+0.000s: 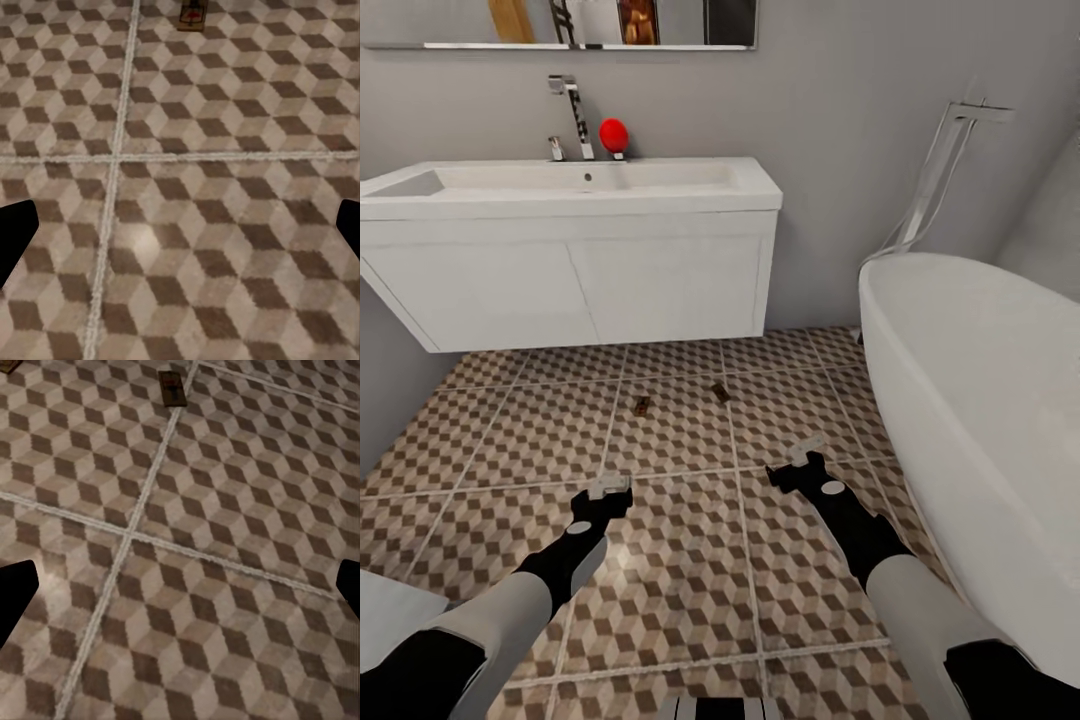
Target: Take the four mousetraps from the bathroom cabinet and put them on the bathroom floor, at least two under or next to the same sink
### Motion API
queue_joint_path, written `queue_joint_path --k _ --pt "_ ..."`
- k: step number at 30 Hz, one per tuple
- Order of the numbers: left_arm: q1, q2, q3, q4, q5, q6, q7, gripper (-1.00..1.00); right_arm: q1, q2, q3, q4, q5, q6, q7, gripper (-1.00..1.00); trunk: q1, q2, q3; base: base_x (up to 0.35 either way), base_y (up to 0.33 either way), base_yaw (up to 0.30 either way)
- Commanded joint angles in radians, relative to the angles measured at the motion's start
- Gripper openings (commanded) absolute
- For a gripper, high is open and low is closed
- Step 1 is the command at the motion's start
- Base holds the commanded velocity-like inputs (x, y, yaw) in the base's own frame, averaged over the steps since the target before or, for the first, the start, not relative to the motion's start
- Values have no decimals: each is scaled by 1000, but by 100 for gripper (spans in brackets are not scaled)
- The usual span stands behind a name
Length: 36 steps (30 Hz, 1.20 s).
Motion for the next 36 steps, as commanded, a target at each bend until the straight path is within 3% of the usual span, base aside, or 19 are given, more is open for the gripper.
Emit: queue_joint_path --k 1,9,16,36 --pt "0 1 -9 1 10 -5 5 100 0 1 -1 -2 11 6 3 100 -4 7 3 0 0 -7" --pt "0 0 -9 26 10 -14 3 100 2 2 -1 14 10 5 1 100 -35 63 31 0 0 -2" --pt "0 -2 -9 34 10 -17 3 100 3 8 -1 70 11 -39 -15 100 -62 112 56 0 0 0" --pt "0 -12 -9 56 10 -17 3 100 3 8 -2 88 11 -60 -26 100 -138 252 127 0 0 0"
